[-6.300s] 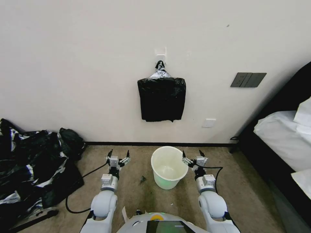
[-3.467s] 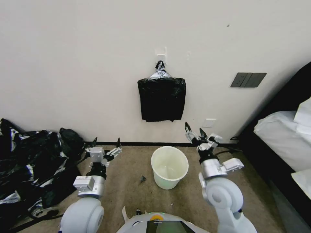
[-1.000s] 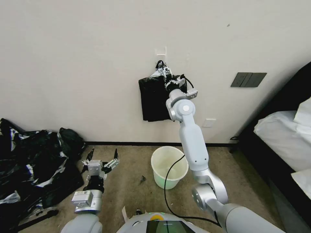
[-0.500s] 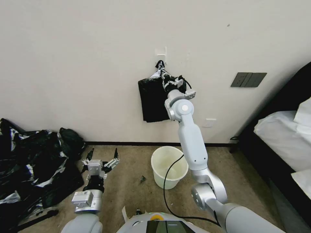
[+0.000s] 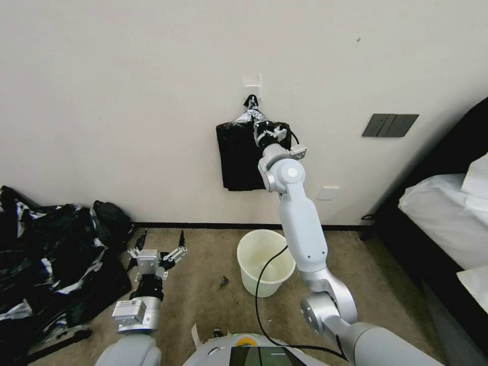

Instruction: Place a trash bag onto the trash bin.

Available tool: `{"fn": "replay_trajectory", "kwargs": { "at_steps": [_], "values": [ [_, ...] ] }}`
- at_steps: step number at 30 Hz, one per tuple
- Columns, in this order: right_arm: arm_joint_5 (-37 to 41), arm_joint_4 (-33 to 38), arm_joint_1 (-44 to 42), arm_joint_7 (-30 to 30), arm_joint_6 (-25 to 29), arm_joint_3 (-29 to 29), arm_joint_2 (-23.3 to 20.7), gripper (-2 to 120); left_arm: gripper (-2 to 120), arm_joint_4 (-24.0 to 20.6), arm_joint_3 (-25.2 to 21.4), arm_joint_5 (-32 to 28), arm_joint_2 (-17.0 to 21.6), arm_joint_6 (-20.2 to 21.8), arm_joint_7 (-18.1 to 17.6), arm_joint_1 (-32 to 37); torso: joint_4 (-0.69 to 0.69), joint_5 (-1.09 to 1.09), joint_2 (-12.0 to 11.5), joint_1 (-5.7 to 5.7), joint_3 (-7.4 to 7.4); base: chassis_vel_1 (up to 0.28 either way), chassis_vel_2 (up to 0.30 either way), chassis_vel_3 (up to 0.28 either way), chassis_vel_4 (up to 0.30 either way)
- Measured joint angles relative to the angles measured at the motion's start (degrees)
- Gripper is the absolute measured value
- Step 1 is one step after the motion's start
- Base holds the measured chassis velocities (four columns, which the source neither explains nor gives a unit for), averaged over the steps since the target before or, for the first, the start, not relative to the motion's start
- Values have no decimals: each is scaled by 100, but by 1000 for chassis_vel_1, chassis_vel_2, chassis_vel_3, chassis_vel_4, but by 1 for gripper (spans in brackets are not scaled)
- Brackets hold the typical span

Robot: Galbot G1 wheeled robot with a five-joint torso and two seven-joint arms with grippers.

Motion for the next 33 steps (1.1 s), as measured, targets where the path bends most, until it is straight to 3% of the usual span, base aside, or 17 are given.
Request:
{"fn": "replay_trajectory", "kwargs": {
  "at_steps": [7, 22, 28, 33],
  "values": [
    [64, 140, -62, 219, 68, 21, 37, 0, 100, 0, -12, -2, 18, 0, 1, -16, 0, 0, 0, 0, 0, 0, 0, 0, 0],
    [250, -143, 335, 369, 64, 271, 53, 52, 100, 0, 6, 19, 14, 0, 59, -37, 0, 0, 0, 0, 0, 0, 0, 0, 0],
    [297, -142, 315, 413, 64, 243, 54, 50, 100, 0, 13, 19, 19, 0, 66, -46, 0, 0, 0, 0, 0, 0, 0, 0, 0],
    [204, -136, 309, 406, 58, 184, 54, 34, 100, 0, 13, 22, 23, 0, 69, -36, 0, 0, 0, 0, 0, 0, 0, 0, 0]
  ]
}}
